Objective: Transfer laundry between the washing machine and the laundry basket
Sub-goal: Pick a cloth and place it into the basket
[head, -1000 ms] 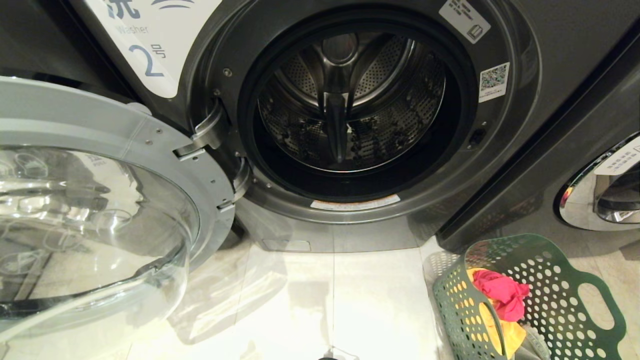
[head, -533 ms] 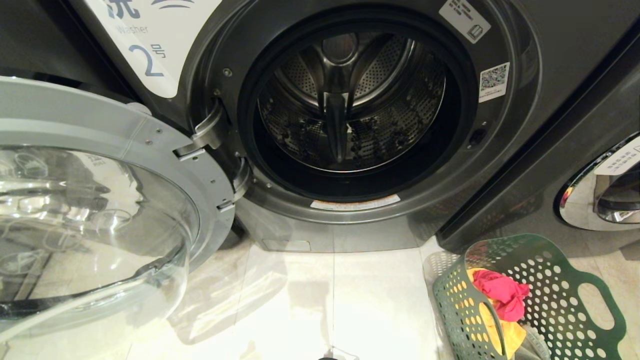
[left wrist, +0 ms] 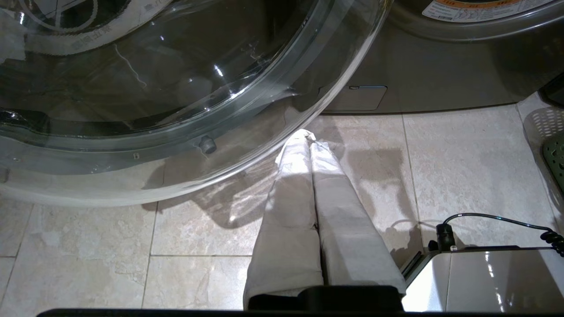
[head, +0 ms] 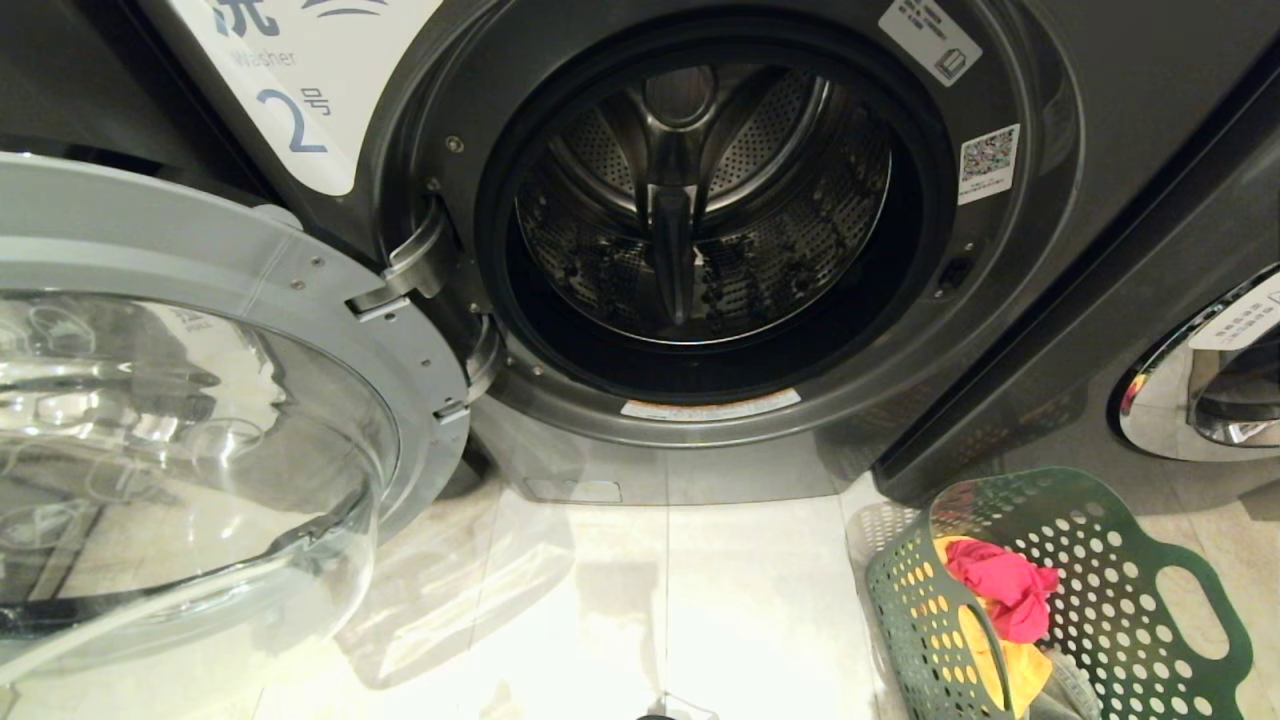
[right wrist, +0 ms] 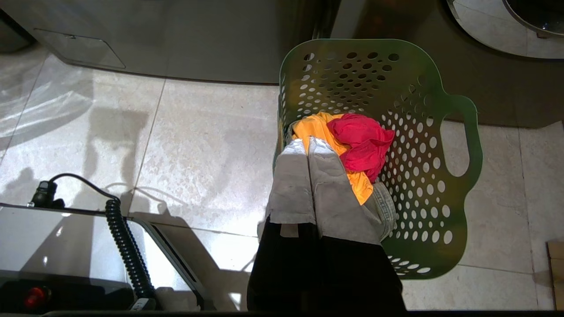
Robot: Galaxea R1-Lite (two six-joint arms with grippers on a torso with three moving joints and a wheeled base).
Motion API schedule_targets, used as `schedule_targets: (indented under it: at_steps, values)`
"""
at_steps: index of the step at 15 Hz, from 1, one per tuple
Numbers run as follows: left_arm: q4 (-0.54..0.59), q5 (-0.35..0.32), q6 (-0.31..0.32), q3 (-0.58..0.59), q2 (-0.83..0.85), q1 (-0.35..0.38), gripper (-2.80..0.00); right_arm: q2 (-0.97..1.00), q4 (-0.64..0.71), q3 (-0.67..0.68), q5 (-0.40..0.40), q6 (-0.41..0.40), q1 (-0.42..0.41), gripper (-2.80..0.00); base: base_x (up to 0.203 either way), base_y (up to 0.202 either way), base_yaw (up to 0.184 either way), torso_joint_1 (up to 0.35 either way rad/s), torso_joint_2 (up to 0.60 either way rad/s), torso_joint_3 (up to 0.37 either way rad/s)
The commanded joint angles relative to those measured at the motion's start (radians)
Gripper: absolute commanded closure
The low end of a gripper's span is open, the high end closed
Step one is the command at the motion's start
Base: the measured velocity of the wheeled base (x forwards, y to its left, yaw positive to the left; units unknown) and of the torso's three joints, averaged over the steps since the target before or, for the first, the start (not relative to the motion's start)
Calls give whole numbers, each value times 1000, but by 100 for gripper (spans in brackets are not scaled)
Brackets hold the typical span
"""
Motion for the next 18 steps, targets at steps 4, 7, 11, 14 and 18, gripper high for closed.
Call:
schedule_targets:
  at_steps: [4,7,11,14,18]
  values:
    - [1,0,-1,0,2,1,0,1,1,0,-2,7,0,0,0,0,0,0,0,0]
    - [1,0,0,0,2,1,0,1,1,0,-15,5,0,0,0,0,0,0,0,0]
    - [1,0,0,0,2,1,0,14,22,-133,-95,-27,0,0,0,0,0,0,0,0]
    - [0,1,0,0,2,1,0,222,79,-317,-177,9,-3,0,0,0,0,0,0,0]
    - [0,1,-1,0,2,1,0,660,114,-380,-280,256,-8,0,0,0,0,0,0,0]
